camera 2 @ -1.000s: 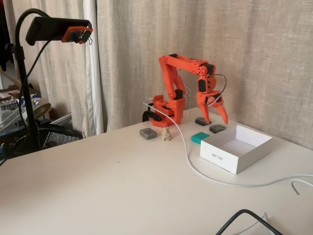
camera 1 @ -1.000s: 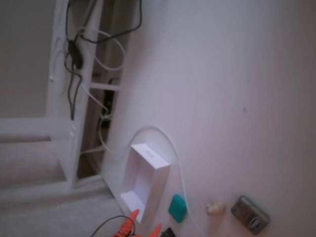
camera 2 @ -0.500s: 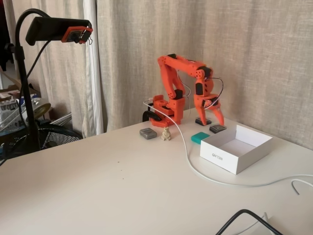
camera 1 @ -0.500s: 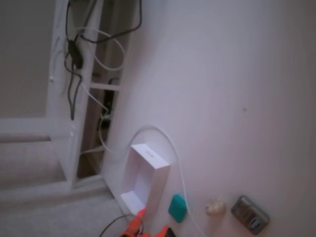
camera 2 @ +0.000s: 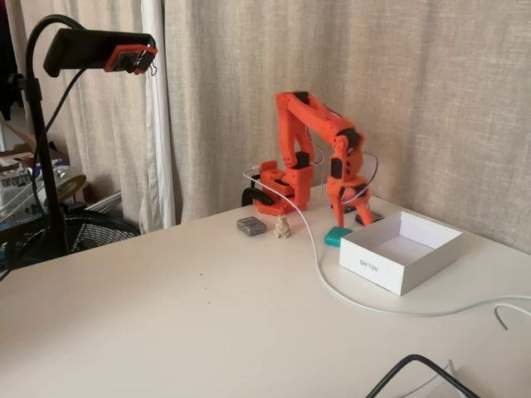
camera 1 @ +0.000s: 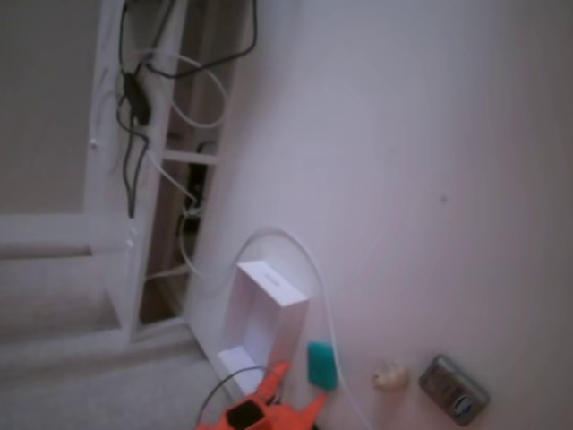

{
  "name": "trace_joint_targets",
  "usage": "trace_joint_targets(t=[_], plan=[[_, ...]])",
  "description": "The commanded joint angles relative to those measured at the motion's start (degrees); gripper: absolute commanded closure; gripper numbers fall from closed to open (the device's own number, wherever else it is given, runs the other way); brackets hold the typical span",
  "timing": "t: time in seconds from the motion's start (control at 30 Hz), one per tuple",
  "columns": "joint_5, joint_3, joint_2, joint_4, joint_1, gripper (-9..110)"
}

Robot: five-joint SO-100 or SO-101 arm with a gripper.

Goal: Grasp the green cube and put it in the bin.

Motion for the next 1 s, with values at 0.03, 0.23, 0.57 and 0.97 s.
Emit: trace_joint_targets(t=[0.03, 0.23, 0.57, 0.97], plan=[[-1.14, -0.70, -0.62, -1.05, 0.62, 68], [-2.46, 0.35, -0.35, -2.37, 0.44, 69], [-5.19, 1.23, -2.11, -5.45, 4.75, 66], [-12.74, 3.43, -0.62, -7.21, 11.34, 66]])
